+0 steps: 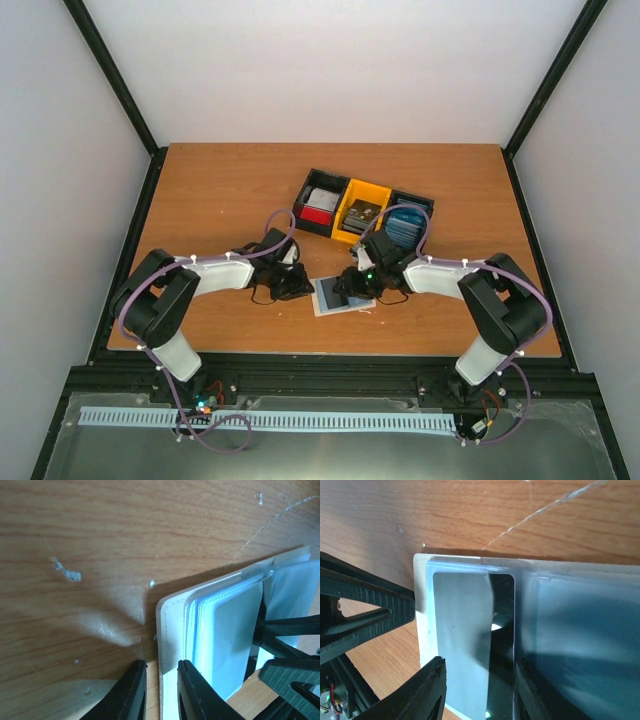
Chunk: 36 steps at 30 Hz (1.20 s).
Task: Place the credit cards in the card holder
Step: Insert the credit card into the card holder.
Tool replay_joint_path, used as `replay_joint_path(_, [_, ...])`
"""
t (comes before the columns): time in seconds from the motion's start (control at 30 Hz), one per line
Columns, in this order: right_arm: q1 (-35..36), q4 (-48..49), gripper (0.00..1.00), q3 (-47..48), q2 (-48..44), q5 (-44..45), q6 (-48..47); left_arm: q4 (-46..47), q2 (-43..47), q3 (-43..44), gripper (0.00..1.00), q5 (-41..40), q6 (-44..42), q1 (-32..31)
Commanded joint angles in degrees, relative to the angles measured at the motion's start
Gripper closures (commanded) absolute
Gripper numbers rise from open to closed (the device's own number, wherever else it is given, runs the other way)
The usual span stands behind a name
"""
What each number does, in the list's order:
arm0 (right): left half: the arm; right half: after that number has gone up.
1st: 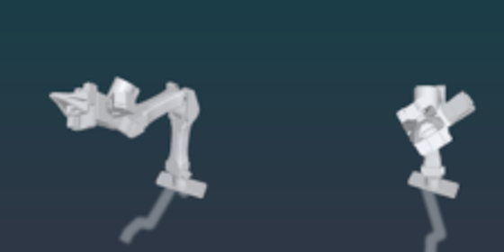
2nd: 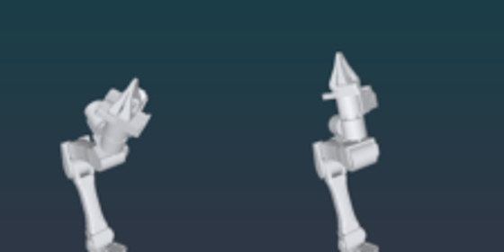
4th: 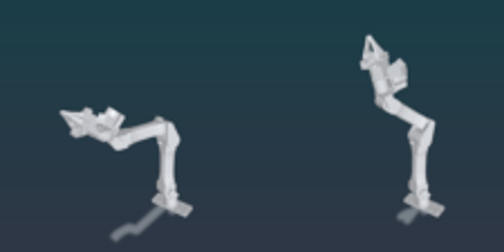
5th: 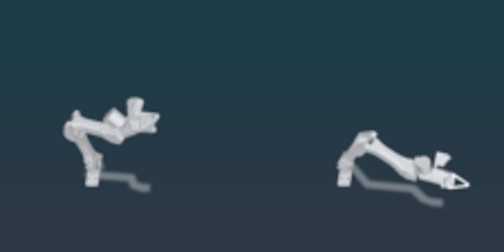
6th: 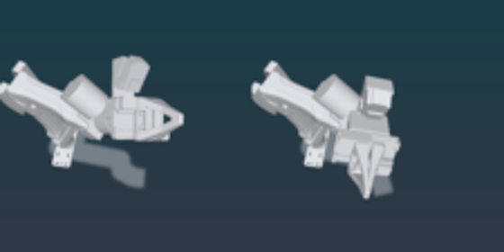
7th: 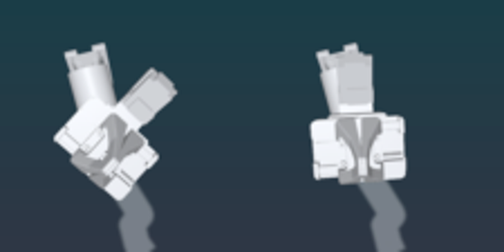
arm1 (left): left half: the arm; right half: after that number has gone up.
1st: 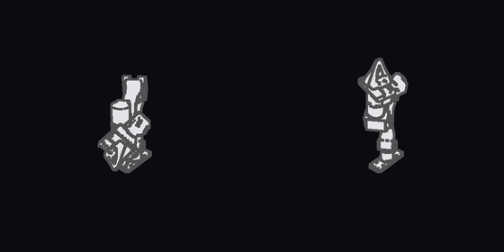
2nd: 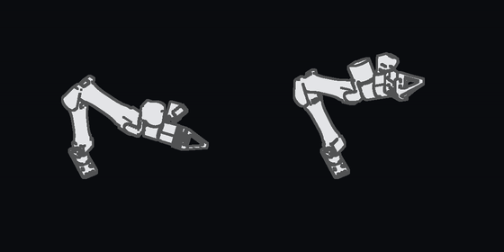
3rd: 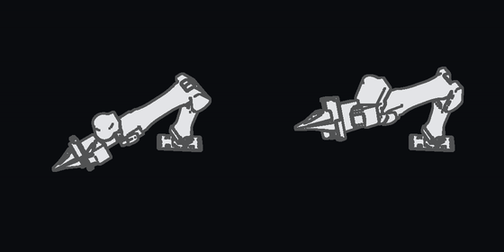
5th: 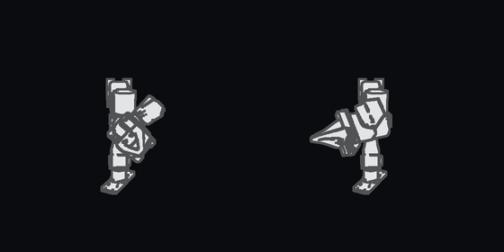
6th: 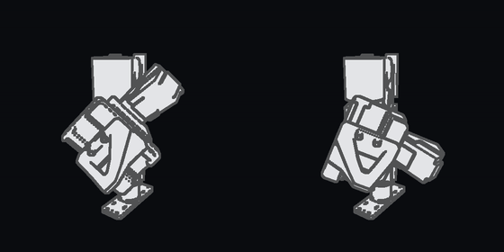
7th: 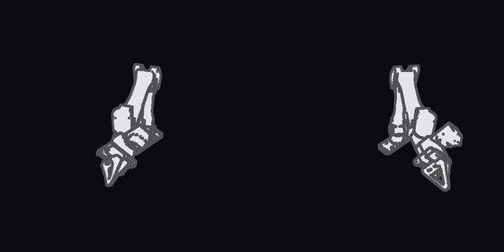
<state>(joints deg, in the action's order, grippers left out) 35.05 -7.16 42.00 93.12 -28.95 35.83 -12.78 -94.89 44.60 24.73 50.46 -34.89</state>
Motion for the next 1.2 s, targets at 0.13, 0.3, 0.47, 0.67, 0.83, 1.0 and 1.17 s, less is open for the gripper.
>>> replay_joint_path(0.13, [5.44, -6.10, 0.62, 4.15, 3.57, 5.22, -1.09, 1.45, 0.39, -2.44, 0.83, 2.16, -0.69, -0.79])
replay_joint_path(0.3, [6.03, -5.73, 0.60, 4.76, 3.24, 3.91, -1.04, 1.99, 0.48, -2.48, 0.84, 2.37, -0.54, -0.78])
replay_joint_path(0.47, [6.17, -4.69, 0.58, 4.79, 2.15, 0.88, 1.43, 2.21, 0.61, -2.38, 0.84, 2.29, -0.35, -0.75])
replay_joint_path(0.67, [5.76, -12.18, 0.55, 7.61, -3.53, 12.19, -1.93, -0.18, 4.56, -2.24, 0.79, -2.41, -0.35, -0.77])
replay_joint_path(0.83, [4.41, -16.49, 0.49, 8.65, -11.19, 22.57, -3.58, -0.98, 8.67, -1.84, 0.64, -5.66, -2.07, -0.78])
replay_joint_path(1.0, [4.15, -23.86, 0.44, 10.42, -12.81, 33.04, -8.23, -0.44, 11.85, -2.65, 0.50, -7.78, -3.67, -0.79])
replay_joint_path(1.17, [3.68, -30.46, 0.43, 10.02, -13.22, 39.84, -7.54, 0.13, 15.34, -3.82, 0.33, -9.62, -6.47, -0.79])
